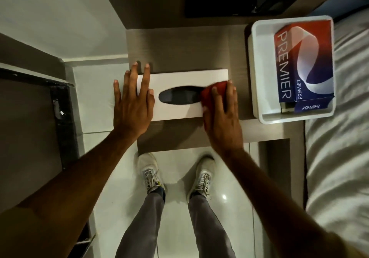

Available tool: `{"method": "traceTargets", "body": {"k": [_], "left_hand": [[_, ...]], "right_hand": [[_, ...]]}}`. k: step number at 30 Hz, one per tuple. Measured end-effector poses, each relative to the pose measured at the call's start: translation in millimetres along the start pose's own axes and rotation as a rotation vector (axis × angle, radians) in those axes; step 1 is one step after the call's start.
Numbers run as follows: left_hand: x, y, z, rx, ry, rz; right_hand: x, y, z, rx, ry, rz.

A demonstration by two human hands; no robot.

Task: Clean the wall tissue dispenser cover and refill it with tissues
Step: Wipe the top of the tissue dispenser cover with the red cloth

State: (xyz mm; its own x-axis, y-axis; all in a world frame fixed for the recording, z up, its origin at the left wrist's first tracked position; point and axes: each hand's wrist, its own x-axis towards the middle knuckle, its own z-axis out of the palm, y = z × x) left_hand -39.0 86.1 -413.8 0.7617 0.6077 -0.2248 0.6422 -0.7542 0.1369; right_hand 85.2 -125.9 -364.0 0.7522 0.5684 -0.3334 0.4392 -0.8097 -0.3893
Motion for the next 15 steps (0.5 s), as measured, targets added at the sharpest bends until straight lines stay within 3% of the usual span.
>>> {"method": "traceTargets", "body": {"k": [5, 11, 15], "left_hand": [[-0.4, -0.5, -0.1, 0.015, -0.001, 0.001], [-3.1, 5.5, -7.1, 0.006, -0.018, -0.019], [-7.2, 14.6, -9.8, -0.029, -0.016, -0.072]], "right_hand": [[-24.6, -4.4, 18.0, -0.038, -0.044, -0.030], [-25.1, 21.1, -21.2, -0.119, -0.272, -0.177], [-27.8, 30.9, -54.9, 0.026, -0.202, -0.220]]}}
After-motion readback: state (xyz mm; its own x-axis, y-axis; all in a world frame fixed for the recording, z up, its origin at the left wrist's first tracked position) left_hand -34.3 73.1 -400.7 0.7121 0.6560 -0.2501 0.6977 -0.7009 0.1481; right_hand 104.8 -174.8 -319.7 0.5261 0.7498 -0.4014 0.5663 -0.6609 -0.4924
